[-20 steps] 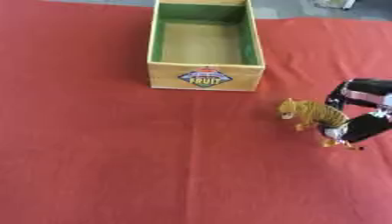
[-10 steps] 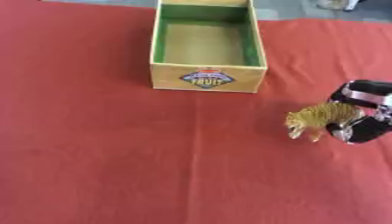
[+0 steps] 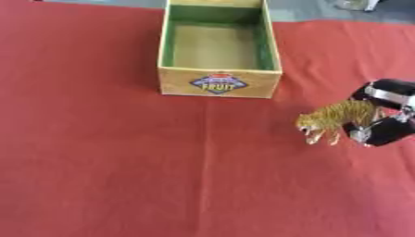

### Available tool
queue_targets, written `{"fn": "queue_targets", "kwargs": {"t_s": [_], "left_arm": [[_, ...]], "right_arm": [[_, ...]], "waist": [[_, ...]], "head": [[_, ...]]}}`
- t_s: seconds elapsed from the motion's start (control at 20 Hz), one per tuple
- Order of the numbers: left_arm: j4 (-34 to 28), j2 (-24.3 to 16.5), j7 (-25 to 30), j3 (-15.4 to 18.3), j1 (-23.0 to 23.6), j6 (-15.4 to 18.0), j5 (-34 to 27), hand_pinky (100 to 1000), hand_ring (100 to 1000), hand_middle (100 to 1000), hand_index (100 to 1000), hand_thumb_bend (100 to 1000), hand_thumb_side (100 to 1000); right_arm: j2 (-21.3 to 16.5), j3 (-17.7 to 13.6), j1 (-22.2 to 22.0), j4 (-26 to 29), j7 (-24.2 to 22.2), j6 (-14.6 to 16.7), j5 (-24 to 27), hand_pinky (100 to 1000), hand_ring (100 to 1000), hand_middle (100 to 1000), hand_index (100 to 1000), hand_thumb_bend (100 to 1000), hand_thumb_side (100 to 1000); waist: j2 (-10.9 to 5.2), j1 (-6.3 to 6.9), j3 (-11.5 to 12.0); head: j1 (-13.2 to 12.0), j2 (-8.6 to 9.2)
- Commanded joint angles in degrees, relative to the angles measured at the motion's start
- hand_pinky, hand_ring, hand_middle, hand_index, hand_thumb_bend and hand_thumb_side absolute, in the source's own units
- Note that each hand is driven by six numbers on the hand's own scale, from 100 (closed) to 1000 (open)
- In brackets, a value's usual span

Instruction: Pick up objects on the table and place them in the box.

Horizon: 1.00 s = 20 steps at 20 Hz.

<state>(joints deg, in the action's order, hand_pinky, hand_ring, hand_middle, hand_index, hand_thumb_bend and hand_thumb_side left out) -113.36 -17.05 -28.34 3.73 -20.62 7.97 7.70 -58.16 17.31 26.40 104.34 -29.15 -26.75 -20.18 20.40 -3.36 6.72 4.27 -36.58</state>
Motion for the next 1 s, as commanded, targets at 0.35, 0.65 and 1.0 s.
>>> {"fn": "queue_targets", "kwargs": {"t_s": [0.35,0.65,1.0], "left_arm": [[-1.23,-0.56,-0.14,0.17,-0.26,-0.22,0.03,596,585,558,787,100,722],[-1.23,-0.59,-0.14,0.17,-0.29,-0.22,0.0,595,585,558,788,100,722],[-1.23,-0.8,0.06,0.03,-0.16,-0.22,0.1,596,586,559,788,100,718]], "right_arm": [[-0.38,-2.9,2.09,2.99,4.26,-2.99,4.95,737,580,387,211,100,220],[-0.27,-3.01,2.32,3.65,5.61,-3.78,6.59,734,575,378,198,100,217],[-0.14,-5.34,9.01,3.62,8.1,-4.58,5.71,734,549,346,191,100,218]], "waist": [[-1.46,0.05,-0.12],[-1.41,0.07,-0.11],[-1.62,-0.21,0.73]], "head": [[-0.07,0.87],[-0.06,0.96],[0.12,0.99]]}}
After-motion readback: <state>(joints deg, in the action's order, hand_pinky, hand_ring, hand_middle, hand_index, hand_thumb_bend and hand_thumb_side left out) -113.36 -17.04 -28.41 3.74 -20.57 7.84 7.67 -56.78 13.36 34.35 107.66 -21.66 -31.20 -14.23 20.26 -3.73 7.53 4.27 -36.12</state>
